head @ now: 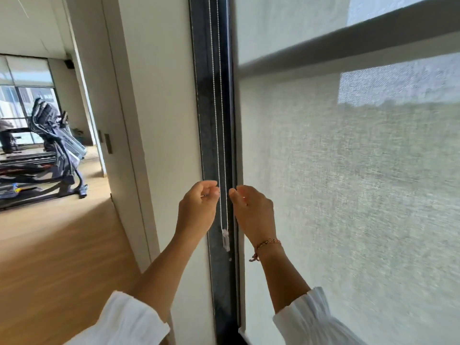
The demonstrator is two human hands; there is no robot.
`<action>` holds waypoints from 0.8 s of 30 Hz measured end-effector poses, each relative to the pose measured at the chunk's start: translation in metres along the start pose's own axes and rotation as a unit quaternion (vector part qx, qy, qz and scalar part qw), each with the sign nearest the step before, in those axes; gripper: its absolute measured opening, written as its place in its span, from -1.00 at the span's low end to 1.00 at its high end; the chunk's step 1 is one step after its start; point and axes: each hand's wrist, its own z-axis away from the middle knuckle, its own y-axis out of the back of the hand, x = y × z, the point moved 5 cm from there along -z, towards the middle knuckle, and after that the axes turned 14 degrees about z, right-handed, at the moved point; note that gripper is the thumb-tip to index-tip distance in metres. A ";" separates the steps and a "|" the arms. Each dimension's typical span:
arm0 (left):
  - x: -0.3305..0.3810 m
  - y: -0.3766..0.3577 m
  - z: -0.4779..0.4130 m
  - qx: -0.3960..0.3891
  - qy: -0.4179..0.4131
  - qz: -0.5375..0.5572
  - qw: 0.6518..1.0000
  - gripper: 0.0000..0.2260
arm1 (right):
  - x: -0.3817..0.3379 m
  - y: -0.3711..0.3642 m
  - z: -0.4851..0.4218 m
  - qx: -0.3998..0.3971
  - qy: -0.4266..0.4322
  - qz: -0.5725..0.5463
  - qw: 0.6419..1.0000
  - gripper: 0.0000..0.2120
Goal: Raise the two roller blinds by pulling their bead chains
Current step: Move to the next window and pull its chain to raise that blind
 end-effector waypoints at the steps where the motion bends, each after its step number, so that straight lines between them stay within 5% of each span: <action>1: -0.013 -0.004 -0.024 -0.002 0.004 0.007 1.000 -0.82 | 0.004 -0.017 -0.024 0.000 -0.003 0.006 1.000 -0.67; 9: -0.089 -0.039 -0.221 -0.049 0.015 0.020 0.998 -0.75 | 0.030 -0.134 -0.216 -0.010 -0.039 0.009 0.999 -0.82; 24: -0.115 -0.073 -0.343 -0.125 -0.045 0.223 0.966 -0.72 | 0.027 -0.169 -0.324 0.250 -0.017 -0.102 0.963 -0.75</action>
